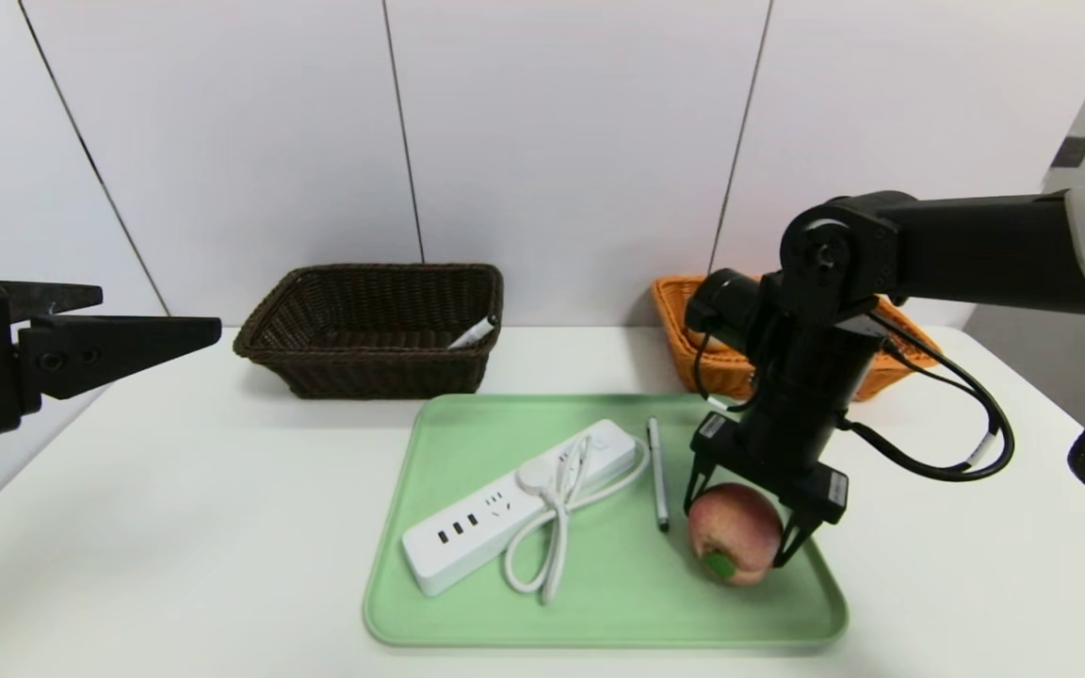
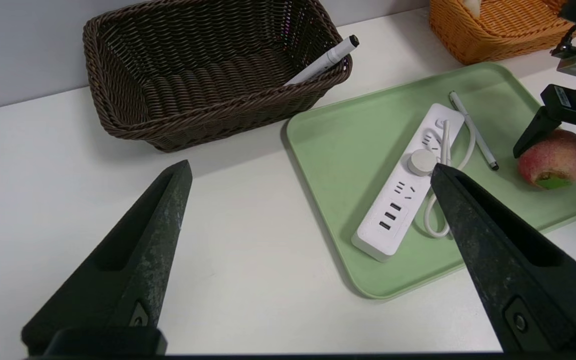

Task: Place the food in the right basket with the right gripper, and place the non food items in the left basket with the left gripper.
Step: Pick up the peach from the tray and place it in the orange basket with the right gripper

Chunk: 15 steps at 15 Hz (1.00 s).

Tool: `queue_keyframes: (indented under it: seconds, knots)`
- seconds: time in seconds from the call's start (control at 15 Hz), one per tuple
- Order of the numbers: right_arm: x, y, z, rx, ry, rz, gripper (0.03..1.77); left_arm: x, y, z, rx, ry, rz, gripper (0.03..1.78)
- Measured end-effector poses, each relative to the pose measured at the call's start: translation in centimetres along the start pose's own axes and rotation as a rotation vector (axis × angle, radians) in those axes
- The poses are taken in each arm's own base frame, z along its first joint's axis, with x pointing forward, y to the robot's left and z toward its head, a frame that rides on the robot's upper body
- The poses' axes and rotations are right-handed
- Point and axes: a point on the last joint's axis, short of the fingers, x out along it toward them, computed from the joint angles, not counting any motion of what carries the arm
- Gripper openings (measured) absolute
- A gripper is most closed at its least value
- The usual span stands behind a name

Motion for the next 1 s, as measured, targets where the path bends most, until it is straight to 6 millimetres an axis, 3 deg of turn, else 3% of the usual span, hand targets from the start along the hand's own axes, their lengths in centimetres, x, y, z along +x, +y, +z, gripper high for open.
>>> queue_keyframes:
  seconds: [0.13,0.27,0.4,0.6,0.8,1.0]
  knots:
    - [-0.2,0.0,-0.2,-0.006,-0.002,0.001,1.10,0.2,0.0,0.0,0.000,0.006,0.006,1.69]
    - [-1.7,0.0,-1.0,-0.035,-0.038,0.043,1.10,0.6,0.1,0.1,-0.002,0.008,0.035,1.69]
    - [-4.6,-0.2,-2.2,-0.109,-0.137,0.113,1.10,0.9,0.3,0.7,-0.006,-0.028,0.091,1.69]
    - [-9.0,-0.8,-3.2,-0.247,-0.447,0.212,1.10,1.3,0.2,1.6,-0.009,-0.100,0.097,1.69]
    - [-13.0,-1.7,-1.8,-0.320,-0.752,0.314,1.09,1.6,0.3,1.5,-0.013,-0.091,0.102,1.69]
    - [-15.5,-2.4,0.7,-0.344,-0.959,0.362,1.09,1.7,0.3,1.3,-0.016,-0.082,0.114,1.69]
